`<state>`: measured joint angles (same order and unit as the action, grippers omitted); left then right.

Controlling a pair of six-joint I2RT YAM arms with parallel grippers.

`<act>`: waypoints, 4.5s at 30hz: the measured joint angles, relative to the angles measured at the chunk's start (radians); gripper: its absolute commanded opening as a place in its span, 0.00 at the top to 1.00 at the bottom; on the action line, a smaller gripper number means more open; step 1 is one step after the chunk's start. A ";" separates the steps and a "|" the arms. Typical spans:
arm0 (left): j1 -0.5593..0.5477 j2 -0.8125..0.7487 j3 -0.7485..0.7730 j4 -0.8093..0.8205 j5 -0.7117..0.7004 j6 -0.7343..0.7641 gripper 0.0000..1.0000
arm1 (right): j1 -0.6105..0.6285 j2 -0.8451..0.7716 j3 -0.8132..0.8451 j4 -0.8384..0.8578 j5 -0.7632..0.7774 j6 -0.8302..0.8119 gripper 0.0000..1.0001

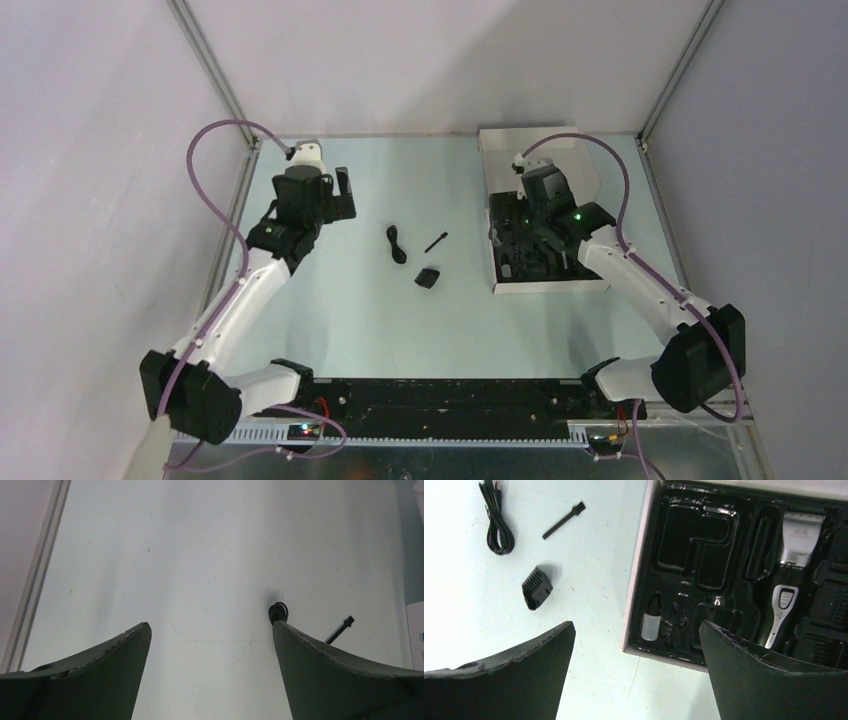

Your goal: Sort the hair-cutting tools

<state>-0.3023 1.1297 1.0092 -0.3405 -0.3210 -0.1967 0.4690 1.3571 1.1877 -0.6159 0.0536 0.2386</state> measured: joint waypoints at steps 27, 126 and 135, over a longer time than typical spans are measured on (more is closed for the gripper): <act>-0.171 0.670 0.296 -0.342 0.060 -0.511 0.25 | 0.069 -0.257 -0.352 0.099 -0.007 0.050 0.01; -0.096 -0.042 0.044 -0.032 0.113 -0.194 0.01 | -0.130 -0.049 -0.273 0.541 -0.196 0.453 1.00; 0.059 -0.138 0.020 -0.057 -0.064 -0.157 0.01 | -0.210 0.042 -0.272 0.523 -0.045 0.513 1.00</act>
<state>-0.2436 0.9916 1.0290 -0.3977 -0.3847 -0.3538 0.2592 1.3991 0.9154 -0.0925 0.0086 0.7521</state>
